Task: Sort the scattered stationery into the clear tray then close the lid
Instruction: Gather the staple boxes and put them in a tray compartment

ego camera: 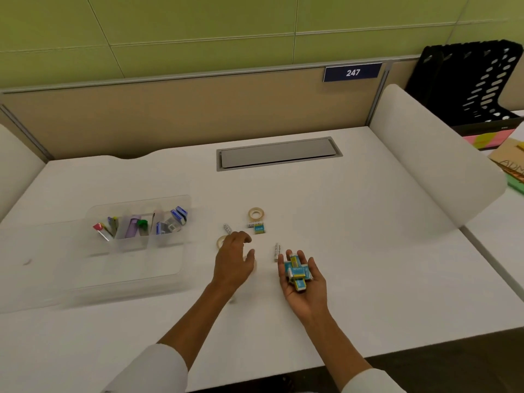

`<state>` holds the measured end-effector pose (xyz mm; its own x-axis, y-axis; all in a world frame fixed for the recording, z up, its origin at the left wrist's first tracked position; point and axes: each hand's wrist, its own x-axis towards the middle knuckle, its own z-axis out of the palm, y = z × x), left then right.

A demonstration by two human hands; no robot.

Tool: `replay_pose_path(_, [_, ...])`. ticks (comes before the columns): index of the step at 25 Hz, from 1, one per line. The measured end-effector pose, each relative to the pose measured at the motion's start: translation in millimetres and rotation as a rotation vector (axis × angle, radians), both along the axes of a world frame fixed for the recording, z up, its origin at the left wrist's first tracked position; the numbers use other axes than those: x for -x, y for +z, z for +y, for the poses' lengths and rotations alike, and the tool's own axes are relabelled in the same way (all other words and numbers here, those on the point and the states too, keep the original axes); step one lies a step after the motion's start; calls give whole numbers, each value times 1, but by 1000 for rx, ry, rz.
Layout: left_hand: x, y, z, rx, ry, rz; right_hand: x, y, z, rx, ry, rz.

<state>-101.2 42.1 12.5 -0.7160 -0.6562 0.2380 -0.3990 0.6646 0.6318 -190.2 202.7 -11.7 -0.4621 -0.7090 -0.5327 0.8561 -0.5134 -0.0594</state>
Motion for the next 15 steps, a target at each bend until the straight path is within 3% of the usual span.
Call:
replay_pose_path(2, [-4, -5, -19, -41, 13, -174, 0, 1, -3, 3, 6, -7])
replay_pose_path(6, [-3, -4, -45, 28, -151, -576, -4, 1, -13, 0, -5, -39])
replay_pose_path(9, [0, -6, -56, 163, -268, -654, -13, 0, -20, 3, -12, -34])
replay_pose_path(15, [2, -13, -65, 349, -458, -620, -42, -2, -39, -10, 4, -41])
